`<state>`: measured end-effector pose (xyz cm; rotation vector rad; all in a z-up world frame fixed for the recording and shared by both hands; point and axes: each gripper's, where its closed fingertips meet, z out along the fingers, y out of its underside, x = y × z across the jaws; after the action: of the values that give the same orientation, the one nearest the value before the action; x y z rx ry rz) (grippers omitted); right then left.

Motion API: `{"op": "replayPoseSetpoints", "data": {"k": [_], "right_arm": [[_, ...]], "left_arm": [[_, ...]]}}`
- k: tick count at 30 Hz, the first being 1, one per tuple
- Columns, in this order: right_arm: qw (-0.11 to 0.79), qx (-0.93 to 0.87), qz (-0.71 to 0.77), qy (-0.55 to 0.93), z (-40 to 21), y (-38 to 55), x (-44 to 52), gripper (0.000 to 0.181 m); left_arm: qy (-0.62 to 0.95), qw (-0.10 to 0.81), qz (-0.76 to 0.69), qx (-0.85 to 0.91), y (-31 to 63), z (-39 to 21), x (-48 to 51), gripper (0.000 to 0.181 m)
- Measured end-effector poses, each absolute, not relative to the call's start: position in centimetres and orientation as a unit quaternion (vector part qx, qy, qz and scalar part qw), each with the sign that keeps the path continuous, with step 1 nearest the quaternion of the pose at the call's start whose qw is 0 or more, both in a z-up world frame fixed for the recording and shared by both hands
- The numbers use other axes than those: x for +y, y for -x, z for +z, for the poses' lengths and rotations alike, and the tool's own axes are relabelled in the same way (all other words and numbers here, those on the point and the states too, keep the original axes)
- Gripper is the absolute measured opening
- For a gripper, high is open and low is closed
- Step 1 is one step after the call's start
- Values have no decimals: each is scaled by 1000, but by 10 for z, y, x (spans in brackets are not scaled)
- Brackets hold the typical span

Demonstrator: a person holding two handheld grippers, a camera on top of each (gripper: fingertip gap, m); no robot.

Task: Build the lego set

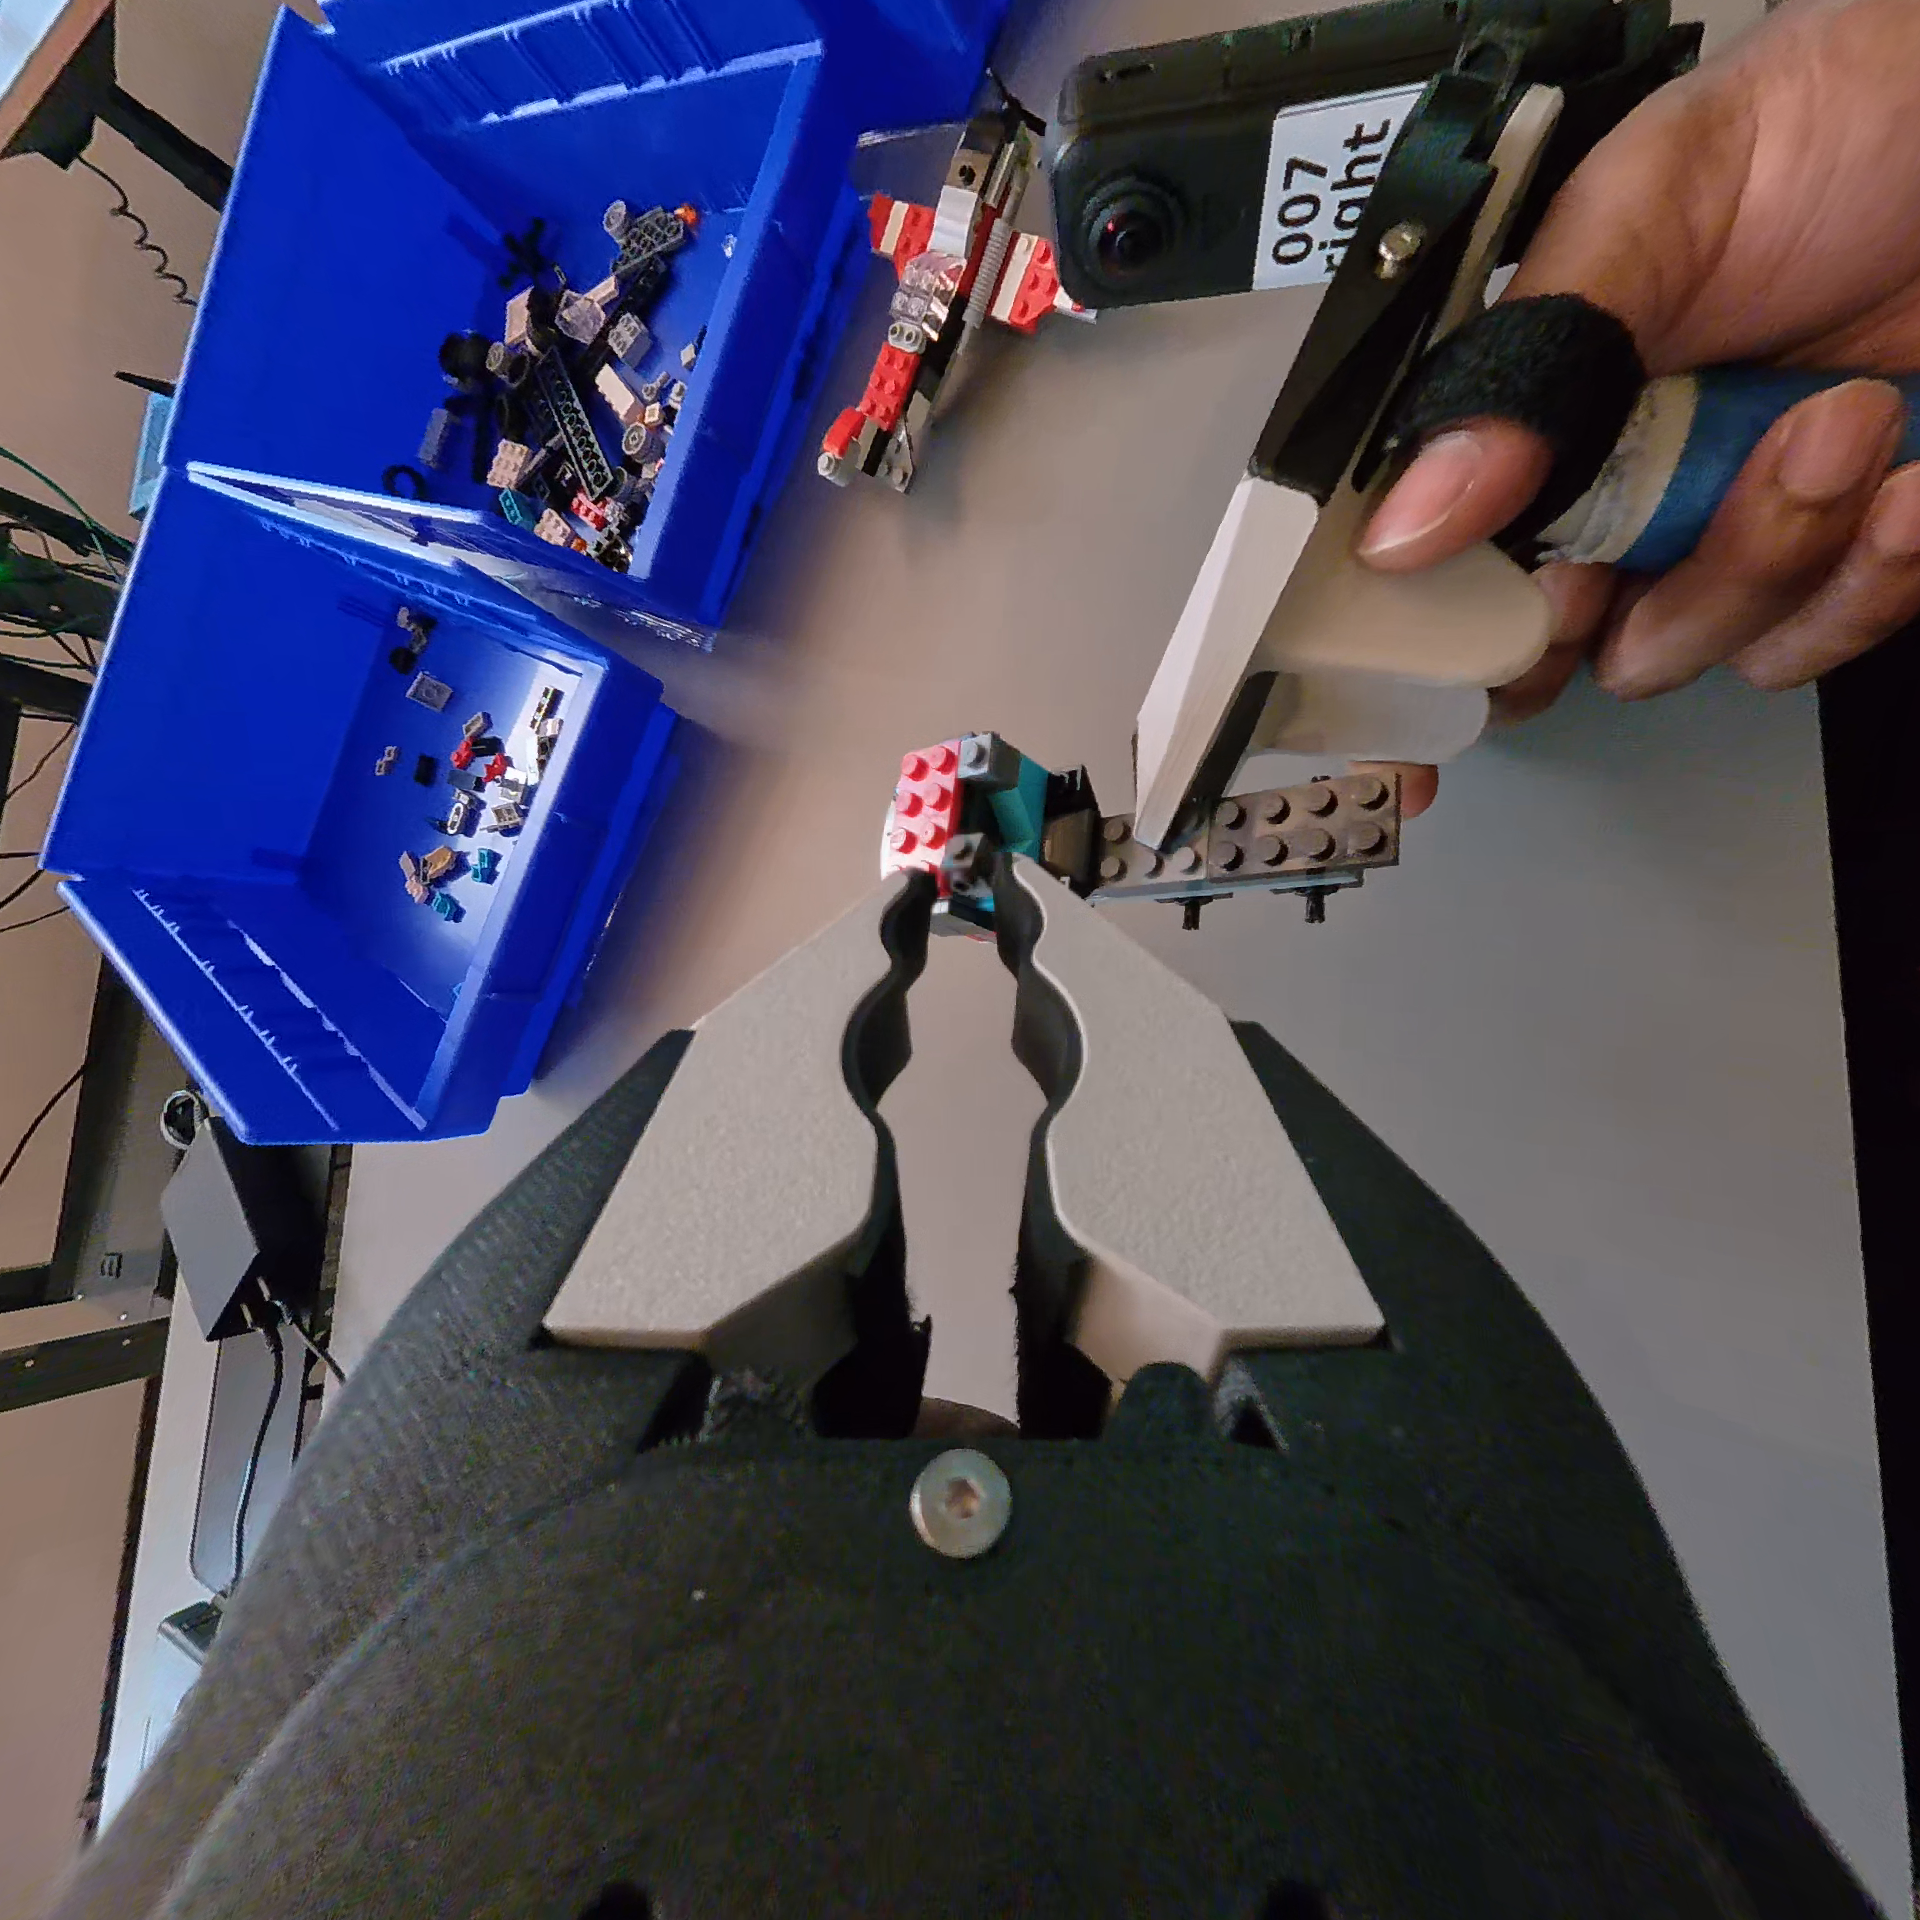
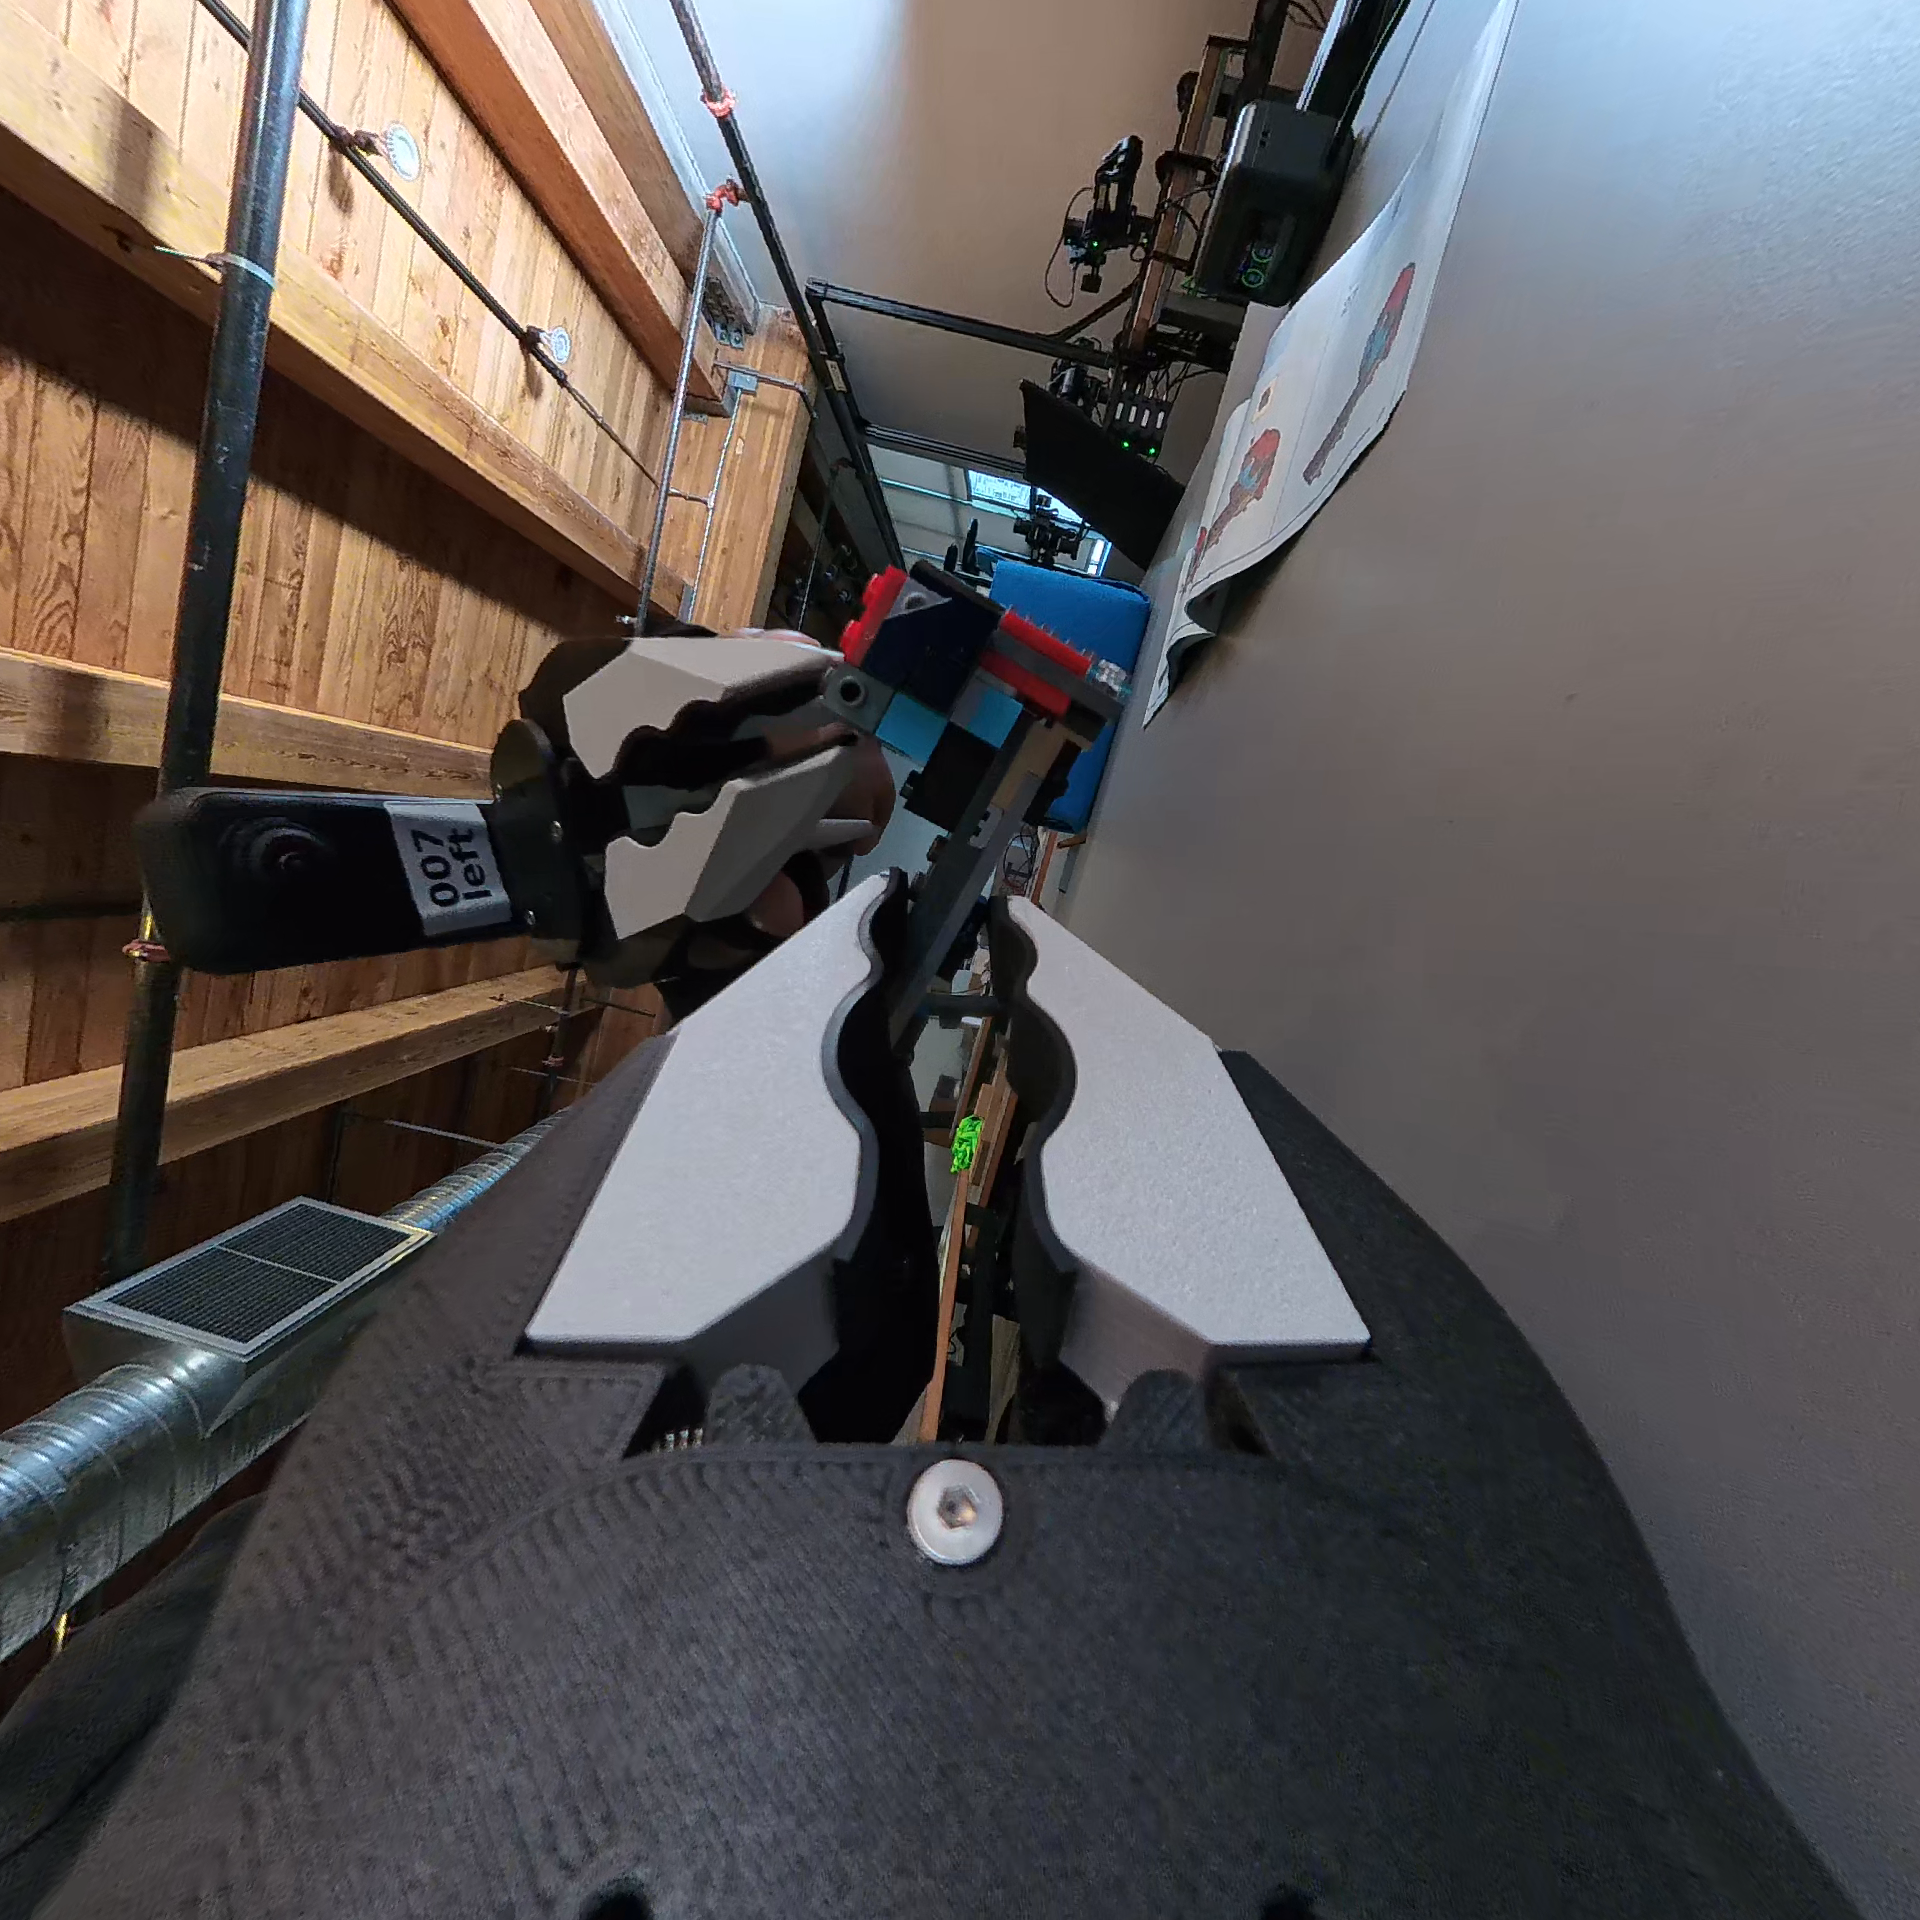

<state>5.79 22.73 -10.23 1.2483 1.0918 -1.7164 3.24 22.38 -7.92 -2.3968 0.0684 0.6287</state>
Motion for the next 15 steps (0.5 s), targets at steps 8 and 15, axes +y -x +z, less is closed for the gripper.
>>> {"op": "replayPoseSetpoints", "data": {"k": [8, 15], "right_arm": [[368, 425, -668, -487, -103, -58, 228, 12], [364, 428, -668, -488, -103, -58, 228, 13]], "left_arm": [[916, 328, 231, 17, -33, -81, 223, 17], [909, 345, 232, 17, -36, -78, 229, 19]]}}
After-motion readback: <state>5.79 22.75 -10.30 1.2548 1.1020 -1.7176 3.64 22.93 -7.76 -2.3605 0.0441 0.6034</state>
